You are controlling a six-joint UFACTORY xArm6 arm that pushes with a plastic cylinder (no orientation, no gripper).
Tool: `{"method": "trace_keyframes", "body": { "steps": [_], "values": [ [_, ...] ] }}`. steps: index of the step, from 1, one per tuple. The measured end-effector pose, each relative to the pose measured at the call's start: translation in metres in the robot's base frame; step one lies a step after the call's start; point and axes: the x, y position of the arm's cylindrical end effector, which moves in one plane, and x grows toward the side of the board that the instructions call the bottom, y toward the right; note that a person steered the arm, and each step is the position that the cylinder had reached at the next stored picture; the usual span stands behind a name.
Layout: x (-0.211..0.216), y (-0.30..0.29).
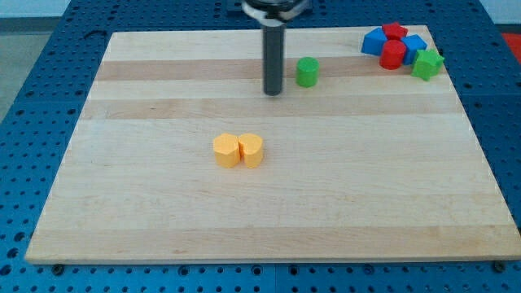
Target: Push the green circle towards the red circle
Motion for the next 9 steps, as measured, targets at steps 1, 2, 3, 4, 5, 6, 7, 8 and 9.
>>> {"method": "trace_keyframes", "body": {
  "steps": [1, 2, 3, 4, 5, 6, 7, 8, 9],
  "values": [
    [-0.035, -0.014],
    [-0.053, 0.015],
    [-0.052, 0.068],
    [-0.050, 0.121],
    [-0.049, 0.143],
    [-0.046, 0.111],
    [-0.032, 0.086],
    [-0.009, 0.086],
    [-0.005, 0.109]
  ]
}}
